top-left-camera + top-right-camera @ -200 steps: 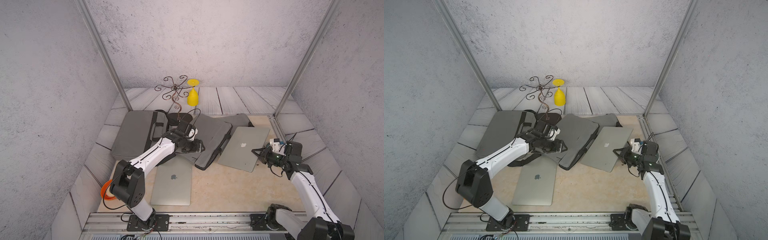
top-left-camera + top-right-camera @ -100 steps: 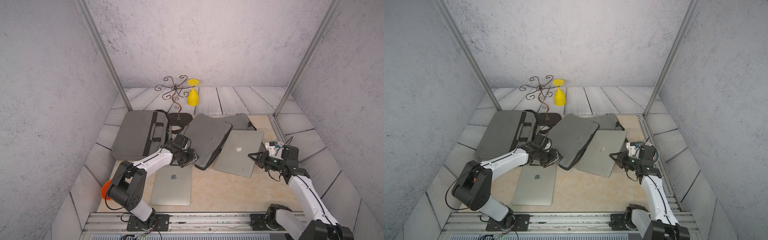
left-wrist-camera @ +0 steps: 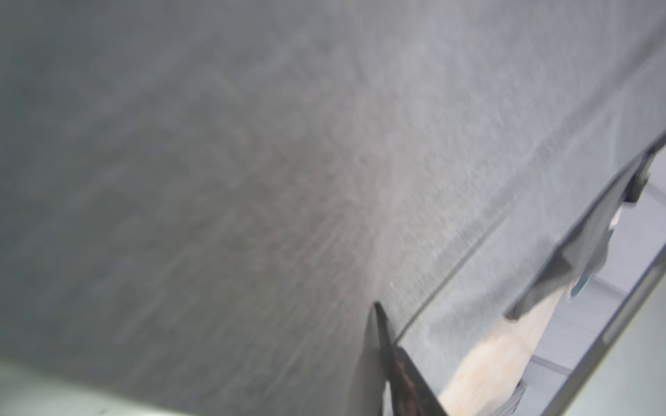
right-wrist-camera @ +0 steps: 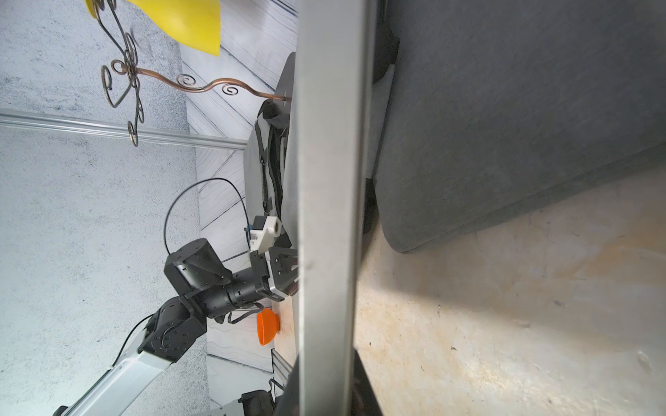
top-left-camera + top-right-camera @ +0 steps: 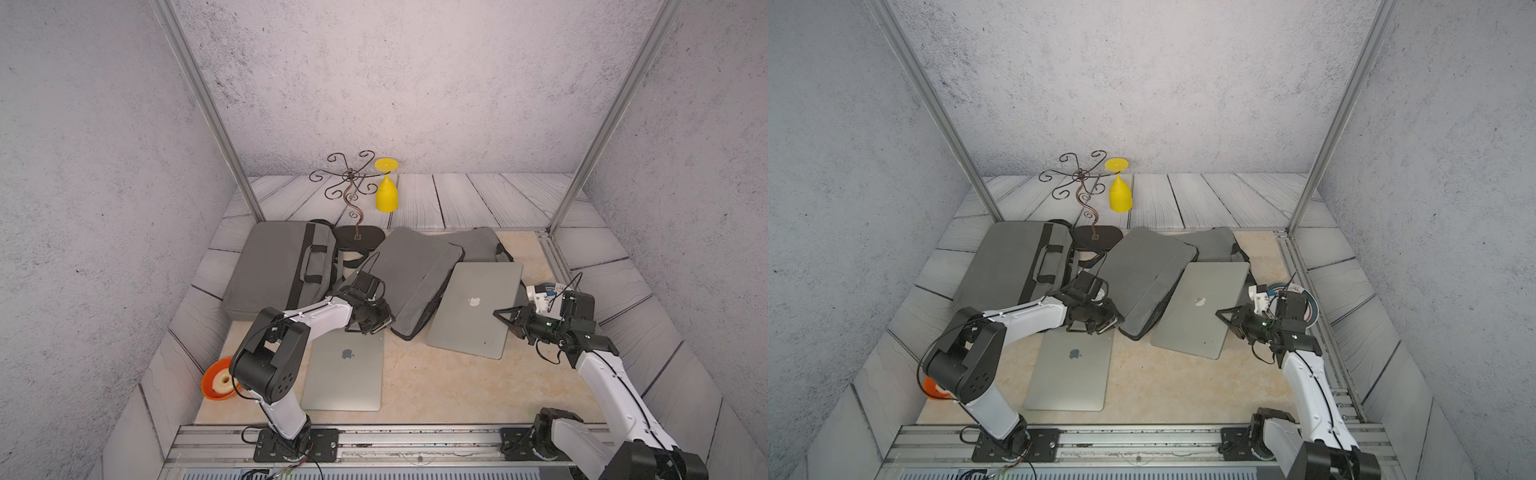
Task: Open the zippered laptop bag and take out the laptop
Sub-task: Close the bag flap on the zippered laptop bag, then pick up the zippered laptop bag from the center of the board.
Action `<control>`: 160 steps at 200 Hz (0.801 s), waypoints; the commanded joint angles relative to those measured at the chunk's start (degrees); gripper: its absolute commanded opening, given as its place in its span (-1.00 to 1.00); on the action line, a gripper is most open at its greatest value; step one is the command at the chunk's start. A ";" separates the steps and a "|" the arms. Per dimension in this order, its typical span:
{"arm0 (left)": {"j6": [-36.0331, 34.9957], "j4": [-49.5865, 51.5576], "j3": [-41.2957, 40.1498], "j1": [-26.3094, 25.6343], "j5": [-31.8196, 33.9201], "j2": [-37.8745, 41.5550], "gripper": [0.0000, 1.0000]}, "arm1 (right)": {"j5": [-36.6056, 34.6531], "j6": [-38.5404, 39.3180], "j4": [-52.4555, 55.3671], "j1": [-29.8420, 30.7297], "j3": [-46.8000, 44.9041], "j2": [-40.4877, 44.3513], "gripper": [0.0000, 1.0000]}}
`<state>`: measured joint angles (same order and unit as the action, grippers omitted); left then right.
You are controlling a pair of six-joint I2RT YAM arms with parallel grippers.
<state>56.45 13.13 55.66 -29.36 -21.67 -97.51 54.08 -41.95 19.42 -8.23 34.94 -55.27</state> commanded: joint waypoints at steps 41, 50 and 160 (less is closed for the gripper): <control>-9.57 7.10 9.45 0.12 6.83 7.68 -1.00 | 7.77 0.10 -6.36 1.72 0.49 4.11 -1.00; -11.58 8.89 10.72 -0.03 8.61 9.04 -1.00 | 7.87 -0.23 -6.83 1.88 0.48 4.07 -1.00; -4.53 17.07 -0.75 2.43 16.53 25.64 -1.00 | 8.93 2.83 -5.29 2.52 5.11 -0.71 -1.00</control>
<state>49.60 27.03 56.36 -28.45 -8.05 -76.20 56.99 -41.54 18.79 -6.09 35.70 -55.88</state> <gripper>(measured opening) 0.078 0.153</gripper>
